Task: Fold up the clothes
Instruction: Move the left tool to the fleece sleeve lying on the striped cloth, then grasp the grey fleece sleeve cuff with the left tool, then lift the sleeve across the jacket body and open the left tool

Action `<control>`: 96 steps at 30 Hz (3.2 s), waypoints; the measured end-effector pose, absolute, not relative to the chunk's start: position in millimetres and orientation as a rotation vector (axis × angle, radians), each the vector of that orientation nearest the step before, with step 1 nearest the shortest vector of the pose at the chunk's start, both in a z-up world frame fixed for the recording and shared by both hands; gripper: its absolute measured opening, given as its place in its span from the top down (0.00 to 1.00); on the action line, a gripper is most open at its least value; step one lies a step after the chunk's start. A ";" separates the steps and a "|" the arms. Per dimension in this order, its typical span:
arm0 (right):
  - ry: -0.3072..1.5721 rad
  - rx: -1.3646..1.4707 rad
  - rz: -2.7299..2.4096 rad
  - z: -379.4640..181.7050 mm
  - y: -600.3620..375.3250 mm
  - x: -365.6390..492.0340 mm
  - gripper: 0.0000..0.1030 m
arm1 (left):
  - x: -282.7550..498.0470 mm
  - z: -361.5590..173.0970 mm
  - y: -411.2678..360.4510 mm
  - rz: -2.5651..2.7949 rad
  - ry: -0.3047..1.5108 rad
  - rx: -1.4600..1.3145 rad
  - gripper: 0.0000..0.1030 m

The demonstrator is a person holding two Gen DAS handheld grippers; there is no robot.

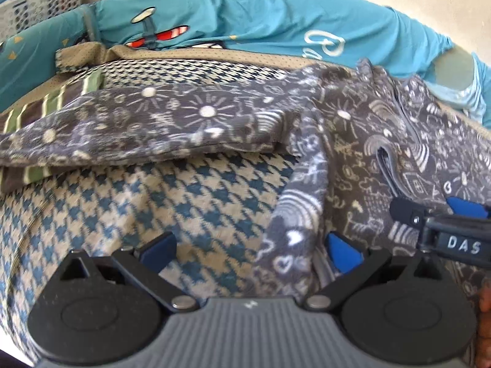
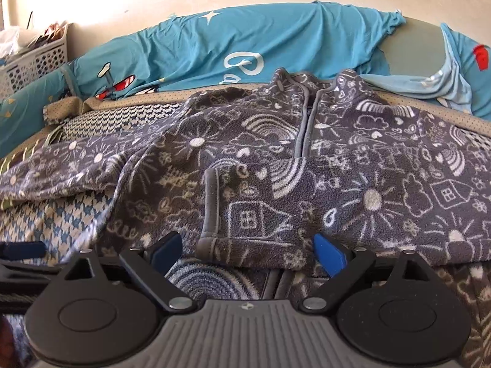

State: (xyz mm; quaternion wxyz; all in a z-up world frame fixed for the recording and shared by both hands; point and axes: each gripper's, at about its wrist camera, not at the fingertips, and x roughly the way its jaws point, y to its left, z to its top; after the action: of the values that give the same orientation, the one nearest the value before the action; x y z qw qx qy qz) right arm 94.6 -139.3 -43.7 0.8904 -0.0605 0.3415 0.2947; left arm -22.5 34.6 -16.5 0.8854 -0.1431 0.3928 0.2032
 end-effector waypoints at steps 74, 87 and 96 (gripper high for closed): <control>0.689 -0.198 0.649 -47.5 -133.6 89.6 0.00 | -39.6 43.5 172.1 0.347 0.570 -0.615 0.90; 0.693 -0.175 0.654 -46.1 -135.3 91.1 0.00 | 3.4 44.1 54.3 -0.052 0.674 -0.386 0.77; 0.697 -0.120 0.662 -42.4 -143.1 93.9 0.01 | -2.6 44.7 57.9 -0.089 0.671 -0.418 0.47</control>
State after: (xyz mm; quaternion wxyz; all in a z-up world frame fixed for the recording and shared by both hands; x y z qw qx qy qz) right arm 93.9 -143.1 -42.4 0.8850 -0.0578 0.3349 0.3184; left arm -2.6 57.9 44.7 0.9219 -0.2037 0.3267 -0.0434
